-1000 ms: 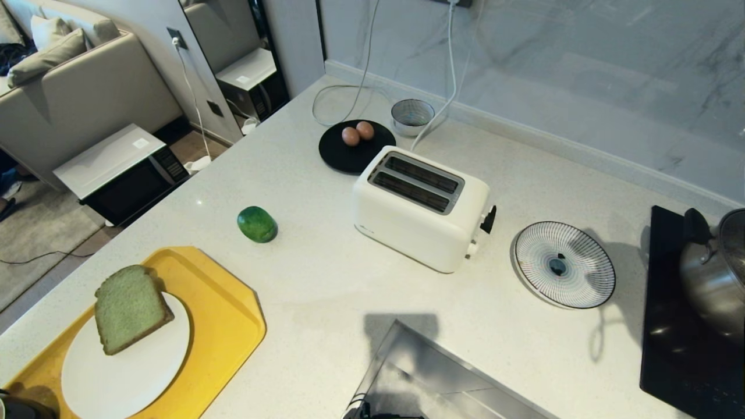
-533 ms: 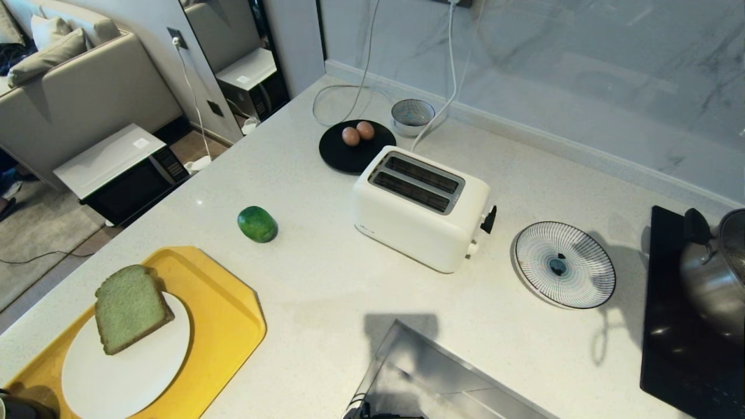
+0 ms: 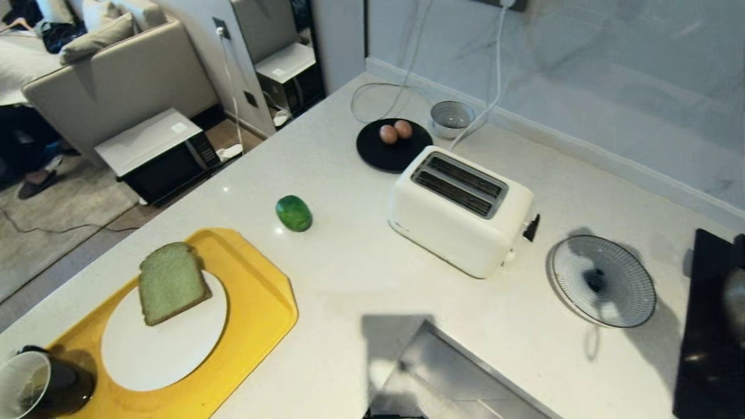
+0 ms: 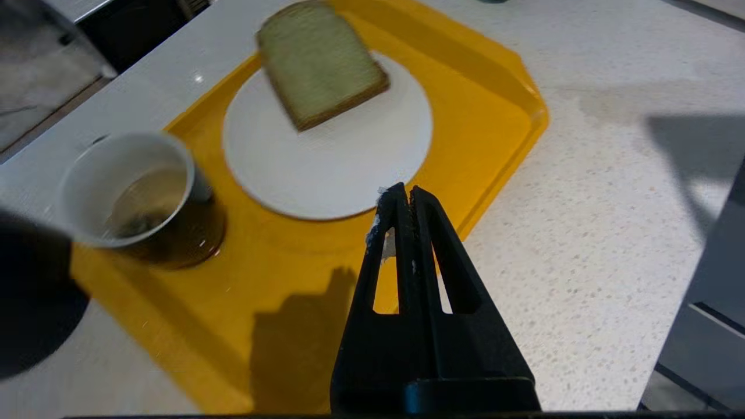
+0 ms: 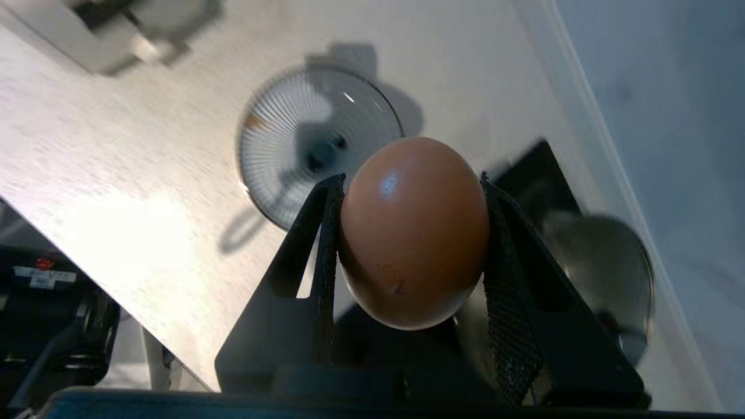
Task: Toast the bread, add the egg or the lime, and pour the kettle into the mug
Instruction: Put the egg in the bowl
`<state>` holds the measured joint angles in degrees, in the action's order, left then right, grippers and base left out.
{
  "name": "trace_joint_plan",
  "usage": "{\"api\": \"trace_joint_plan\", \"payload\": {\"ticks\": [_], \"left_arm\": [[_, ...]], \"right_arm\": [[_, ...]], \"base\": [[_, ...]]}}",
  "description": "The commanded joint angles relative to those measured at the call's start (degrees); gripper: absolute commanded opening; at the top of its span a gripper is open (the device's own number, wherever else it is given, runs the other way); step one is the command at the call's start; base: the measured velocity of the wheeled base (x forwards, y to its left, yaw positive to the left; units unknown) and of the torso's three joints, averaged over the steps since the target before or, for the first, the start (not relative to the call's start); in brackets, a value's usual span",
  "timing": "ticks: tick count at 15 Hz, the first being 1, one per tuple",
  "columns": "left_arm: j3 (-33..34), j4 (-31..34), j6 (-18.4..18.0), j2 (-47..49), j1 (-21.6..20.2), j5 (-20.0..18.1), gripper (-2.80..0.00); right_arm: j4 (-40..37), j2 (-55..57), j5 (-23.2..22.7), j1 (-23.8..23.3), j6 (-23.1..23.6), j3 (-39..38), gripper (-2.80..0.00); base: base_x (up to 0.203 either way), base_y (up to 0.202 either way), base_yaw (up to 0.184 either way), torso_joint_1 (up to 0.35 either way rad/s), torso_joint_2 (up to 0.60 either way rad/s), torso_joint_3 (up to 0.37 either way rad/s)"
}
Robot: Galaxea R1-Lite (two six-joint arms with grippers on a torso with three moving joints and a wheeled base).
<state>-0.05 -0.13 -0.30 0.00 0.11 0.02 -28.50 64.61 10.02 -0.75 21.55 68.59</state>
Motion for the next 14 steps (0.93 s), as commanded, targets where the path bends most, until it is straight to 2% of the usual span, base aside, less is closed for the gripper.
{"api": "trace_joint_plan", "payload": {"ticks": [1, 14], "left_arm": [[0.04, -0.04, 0.03, 0.09, -0.02, -0.02, -2.8], [-0.04, -0.04, 0.03, 0.09, -0.02, -0.02, -2.8]], "right_arm": [[-0.24, 0.78, 0.09, 0.22, 0.16, 0.49, -2.8], [-0.24, 1.54, 0.06, 0.31, 0.16, 0.93, -2.8]], "base": [[0.001, -0.006, 0.186, 0.002, 0.0, 0.002], [-0.001, -0.007, 0.175, 0.002, 0.0, 0.004]]}}
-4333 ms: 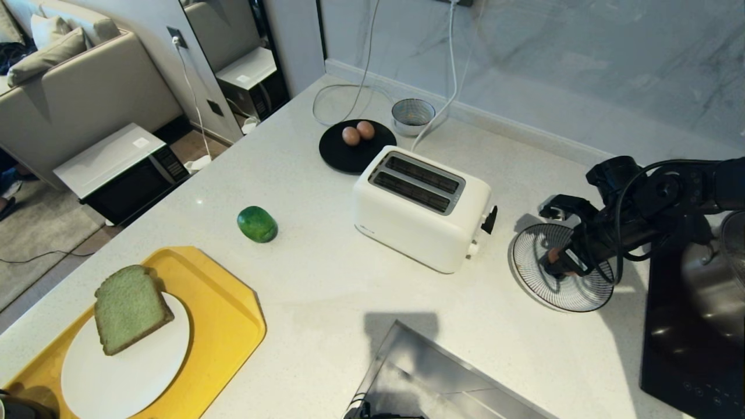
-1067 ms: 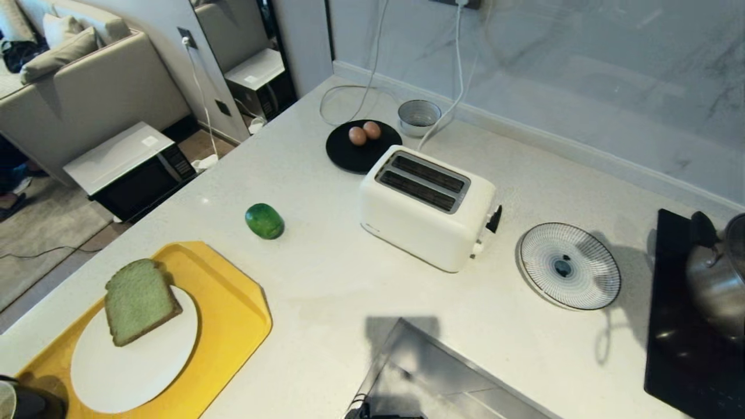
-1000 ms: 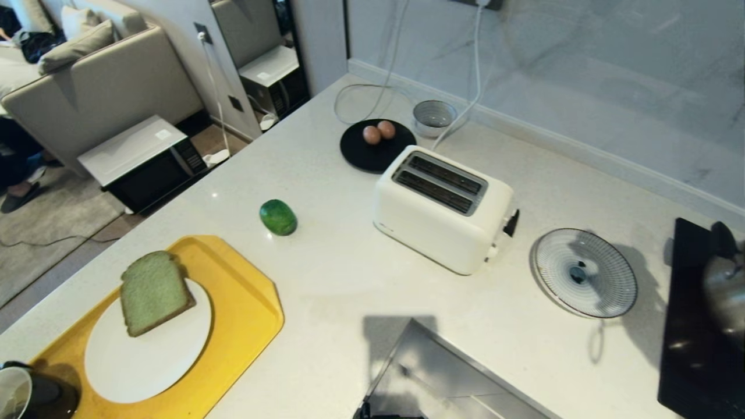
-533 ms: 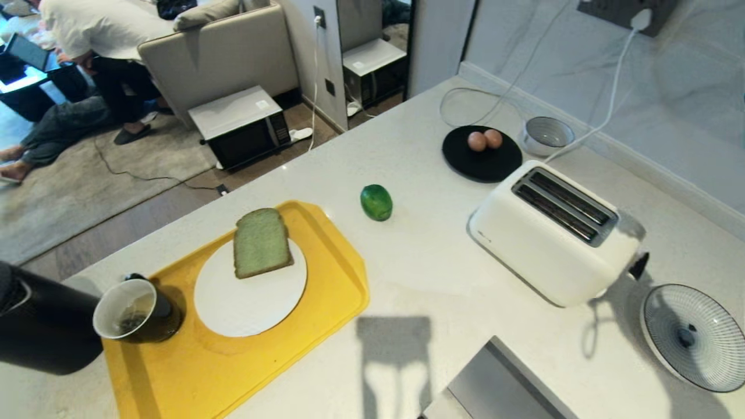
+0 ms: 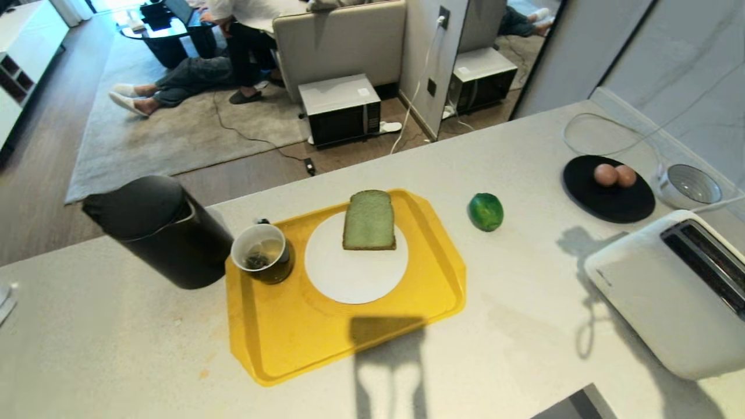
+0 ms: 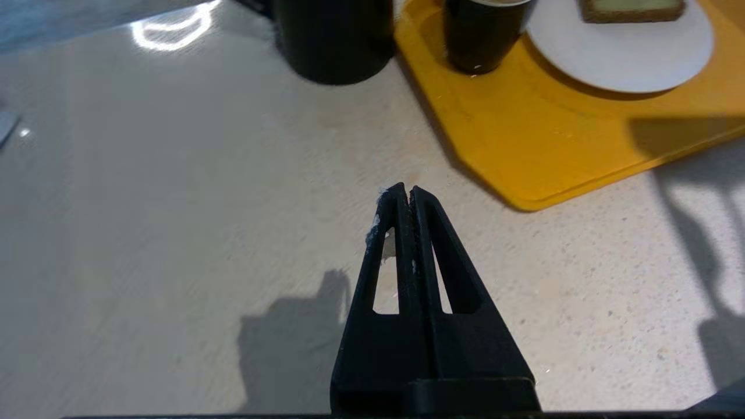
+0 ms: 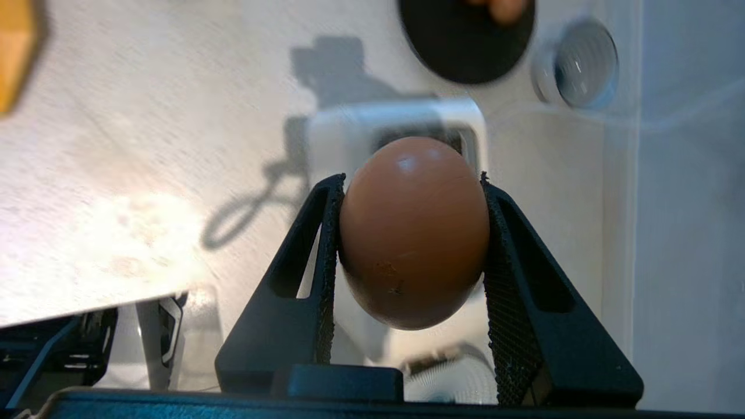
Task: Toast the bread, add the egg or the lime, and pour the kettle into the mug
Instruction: Put the egg in the bowl
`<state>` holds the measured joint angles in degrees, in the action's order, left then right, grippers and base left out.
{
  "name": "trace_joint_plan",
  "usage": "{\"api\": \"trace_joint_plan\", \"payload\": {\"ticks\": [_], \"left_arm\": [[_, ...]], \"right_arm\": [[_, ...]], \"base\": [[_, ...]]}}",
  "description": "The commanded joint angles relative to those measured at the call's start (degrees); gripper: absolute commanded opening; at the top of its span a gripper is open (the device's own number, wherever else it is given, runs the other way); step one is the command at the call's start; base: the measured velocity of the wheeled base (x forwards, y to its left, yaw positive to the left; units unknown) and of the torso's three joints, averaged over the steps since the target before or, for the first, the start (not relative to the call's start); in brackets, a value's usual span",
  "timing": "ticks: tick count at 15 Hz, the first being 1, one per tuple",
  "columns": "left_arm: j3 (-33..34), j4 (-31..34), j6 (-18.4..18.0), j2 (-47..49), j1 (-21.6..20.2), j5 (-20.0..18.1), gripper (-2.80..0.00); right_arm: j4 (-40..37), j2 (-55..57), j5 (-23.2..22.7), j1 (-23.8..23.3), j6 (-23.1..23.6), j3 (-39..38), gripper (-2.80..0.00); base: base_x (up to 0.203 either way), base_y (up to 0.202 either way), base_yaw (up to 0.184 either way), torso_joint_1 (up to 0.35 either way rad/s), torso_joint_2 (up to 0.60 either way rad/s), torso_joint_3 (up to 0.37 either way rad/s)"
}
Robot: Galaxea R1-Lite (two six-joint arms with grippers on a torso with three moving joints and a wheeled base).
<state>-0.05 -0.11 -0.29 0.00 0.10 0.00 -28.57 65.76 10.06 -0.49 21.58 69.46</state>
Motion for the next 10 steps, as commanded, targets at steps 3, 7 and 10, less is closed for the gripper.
{"api": "trace_joint_plan", "payload": {"ticks": [3, 7, 10], "left_arm": [[0.05, -0.06, 0.03, 0.09, -0.01, 0.0, -2.8], [-0.04, -0.06, 0.03, 0.09, -0.01, 0.0, -2.8], [-0.02, -0.06, -0.04, 0.08, -0.01, 0.0, -2.8]], "right_arm": [[-0.17, 0.99, -0.08, 0.31, 0.13, 0.06, -2.8], [-0.17, 1.91, -0.21, 0.83, 0.27, 0.2, -2.8], [-0.17, 3.11, -0.3, 2.41, 0.53, 1.55, -2.8]], "base": [[-0.002, -0.008, 0.173, 0.006, 0.0, 0.001], [0.0, -0.008, 0.174, 0.003, 0.01, 0.003], [0.0, -0.006, 0.135, 0.005, 0.0, 0.002]]}}
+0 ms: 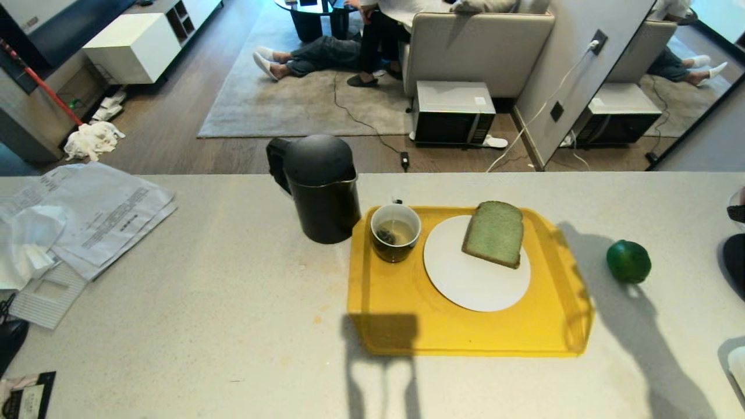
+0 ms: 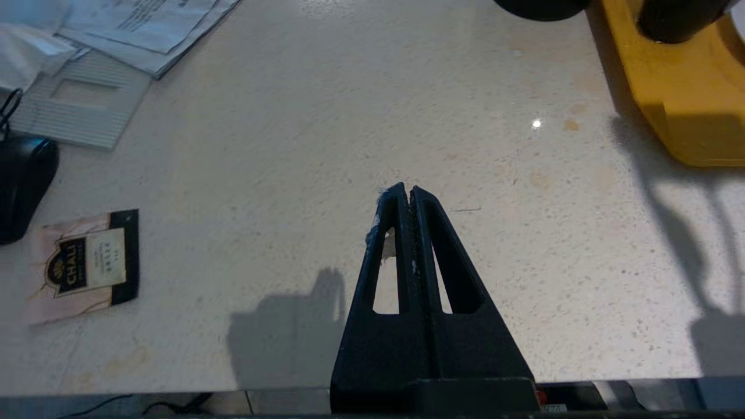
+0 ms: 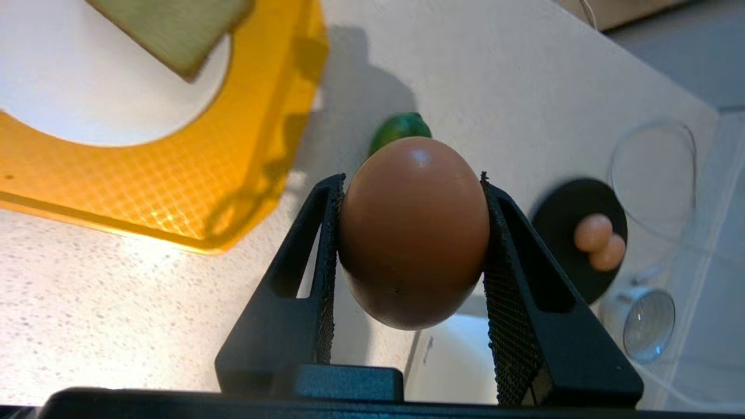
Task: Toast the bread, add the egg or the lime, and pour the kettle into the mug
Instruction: Put the egg in the bowl
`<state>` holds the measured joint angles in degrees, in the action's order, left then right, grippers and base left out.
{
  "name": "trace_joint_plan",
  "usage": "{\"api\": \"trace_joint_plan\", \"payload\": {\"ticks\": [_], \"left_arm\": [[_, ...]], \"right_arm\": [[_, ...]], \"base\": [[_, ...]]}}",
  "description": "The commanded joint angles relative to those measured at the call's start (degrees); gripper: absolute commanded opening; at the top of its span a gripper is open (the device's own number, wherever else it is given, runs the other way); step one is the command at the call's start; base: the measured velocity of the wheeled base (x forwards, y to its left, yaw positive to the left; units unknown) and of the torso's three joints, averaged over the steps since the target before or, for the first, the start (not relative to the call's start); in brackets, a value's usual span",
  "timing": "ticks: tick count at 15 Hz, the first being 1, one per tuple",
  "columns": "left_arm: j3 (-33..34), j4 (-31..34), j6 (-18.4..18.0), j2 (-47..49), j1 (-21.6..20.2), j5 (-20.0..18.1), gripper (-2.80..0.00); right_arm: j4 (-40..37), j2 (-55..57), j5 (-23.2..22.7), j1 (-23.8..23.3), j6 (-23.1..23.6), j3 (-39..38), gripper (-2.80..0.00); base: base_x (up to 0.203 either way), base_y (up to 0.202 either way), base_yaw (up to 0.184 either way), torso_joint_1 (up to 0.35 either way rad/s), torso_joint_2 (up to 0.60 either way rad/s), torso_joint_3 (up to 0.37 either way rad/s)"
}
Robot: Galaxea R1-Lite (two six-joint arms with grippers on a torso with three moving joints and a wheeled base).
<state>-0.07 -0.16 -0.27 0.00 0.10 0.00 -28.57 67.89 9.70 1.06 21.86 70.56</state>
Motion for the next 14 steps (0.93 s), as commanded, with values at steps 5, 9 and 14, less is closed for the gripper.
{"api": "trace_joint_plan", "payload": {"ticks": [5, 9, 14], "left_arm": [[0.05, -0.02, 0.0, 0.06, -0.01, 0.0, -2.8], [0.01, -0.02, -0.01, 0.01, -0.01, 0.0, -2.8], [-0.01, -0.02, 0.0, 0.09, -0.01, 0.0, -2.8]], "right_arm": [[-0.16, 4.5, -0.24, 10.13, 0.74, 2.81, -2.8], [-0.14, 11.49, 0.2, 18.53, 3.41, 6.72, -2.8], [-0.29, 22.26, 5.67, 24.43, 8.83, 8.97, -2.8]], "base": [[0.0, 0.0, 0.011, 0.001, 0.0, 0.0], [0.0, 0.0, 0.0, 0.0, 0.0, 0.0], [0.0, 0.0, 0.0, 0.0, 0.0, 0.0]]}}
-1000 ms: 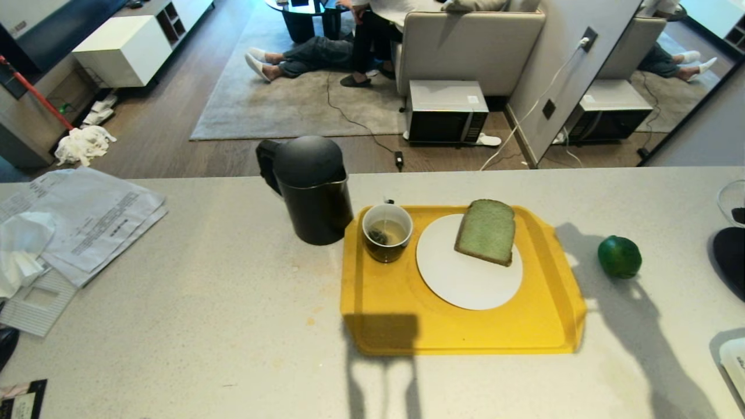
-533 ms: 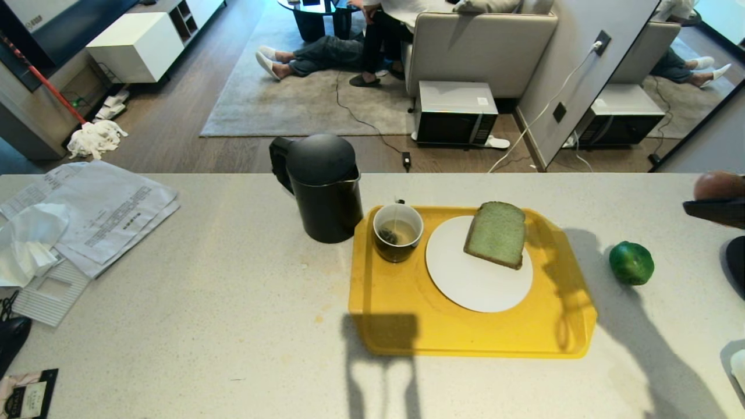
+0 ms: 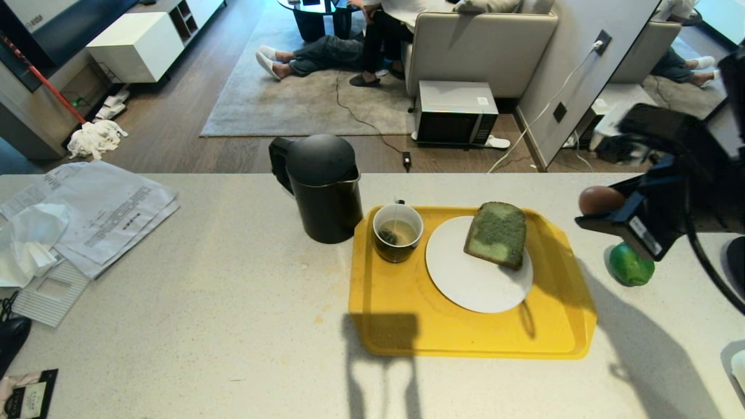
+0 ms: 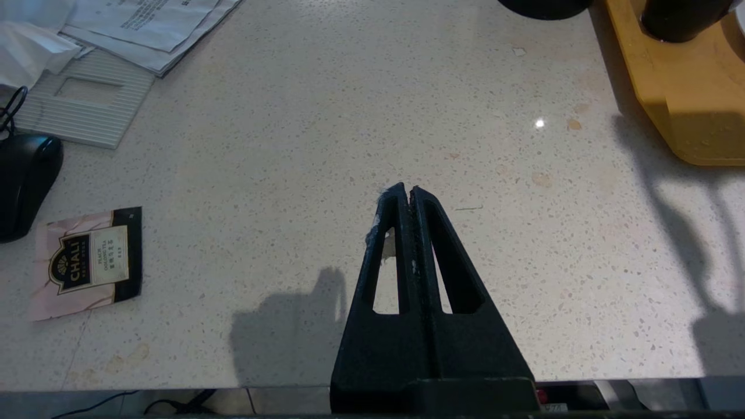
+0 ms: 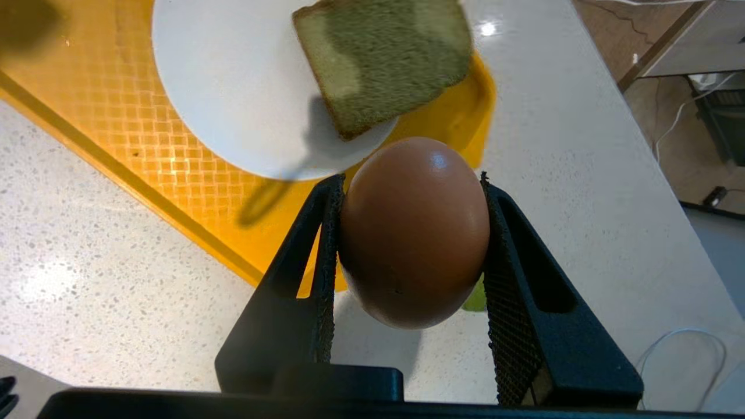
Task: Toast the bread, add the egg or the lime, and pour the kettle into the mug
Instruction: Put the egg in the bowl
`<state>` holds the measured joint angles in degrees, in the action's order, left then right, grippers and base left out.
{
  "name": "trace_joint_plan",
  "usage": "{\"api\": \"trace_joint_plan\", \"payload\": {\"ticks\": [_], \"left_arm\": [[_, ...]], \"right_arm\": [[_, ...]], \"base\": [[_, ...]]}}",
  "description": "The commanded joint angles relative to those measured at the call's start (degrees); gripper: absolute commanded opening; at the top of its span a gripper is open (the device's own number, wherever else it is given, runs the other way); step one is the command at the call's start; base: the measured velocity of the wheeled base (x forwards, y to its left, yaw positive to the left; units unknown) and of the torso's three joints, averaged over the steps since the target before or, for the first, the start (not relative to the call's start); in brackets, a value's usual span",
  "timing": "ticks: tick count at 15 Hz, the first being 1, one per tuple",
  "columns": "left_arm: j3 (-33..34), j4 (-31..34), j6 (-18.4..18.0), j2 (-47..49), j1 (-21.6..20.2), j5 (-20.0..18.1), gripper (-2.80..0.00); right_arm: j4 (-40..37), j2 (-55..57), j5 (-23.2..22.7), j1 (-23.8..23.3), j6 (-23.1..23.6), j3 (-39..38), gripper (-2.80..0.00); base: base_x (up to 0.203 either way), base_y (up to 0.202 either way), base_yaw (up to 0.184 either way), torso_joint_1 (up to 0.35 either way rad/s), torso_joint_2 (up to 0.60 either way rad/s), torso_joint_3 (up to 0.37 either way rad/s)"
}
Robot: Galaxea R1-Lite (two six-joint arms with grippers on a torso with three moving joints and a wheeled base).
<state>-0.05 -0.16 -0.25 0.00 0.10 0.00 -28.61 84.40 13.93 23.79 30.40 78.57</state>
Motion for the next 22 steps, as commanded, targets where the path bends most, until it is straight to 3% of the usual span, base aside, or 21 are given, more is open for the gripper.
{"api": "trace_joint_plan", "payload": {"ticks": [1, 5, 9, 14, 22], "left_arm": [[-0.04, -0.02, -0.02, 0.09, -0.01, 0.0, -2.8], [0.05, -0.02, -0.1, 0.09, -0.01, 0.0, -2.8], [-0.04, -0.02, -0.02, 0.09, -0.01, 0.0, -2.8], [-0.04, -0.02, -0.02, 0.09, -0.01, 0.0, -2.8], [0.03, -0.02, -0.02, 0.01, -0.01, 0.0, -2.8]], "right_arm": [[-0.47, 8.27, 2.53, 2.5, 0.33, 2.04, -2.8], [-6.48, 17.9, 4.88, 6.69, 0.06, 9.9, -2.8], [-7.0, 25.55, 8.57, 9.96, -0.26, 10.87, -2.8], [-6.81, 34.05, 11.05, 9.96, -0.34, 16.51, -2.8], [-6.81, 37.06, 11.91, 8.13, -0.25, 16.63, -2.8]], "base": [[0.0, 0.0, 0.0, 0.0, 0.0, 0.0], [0.0, 0.0, 0.0, 0.0, 0.0, 0.0], [0.0, 0.0, 0.0, 0.0, 0.0, 0.0], [0.0, 0.0, 0.0, 0.0, 0.0, 0.0], [0.0, 0.0, 0.0, 0.0, 0.0, 0.0]]}}
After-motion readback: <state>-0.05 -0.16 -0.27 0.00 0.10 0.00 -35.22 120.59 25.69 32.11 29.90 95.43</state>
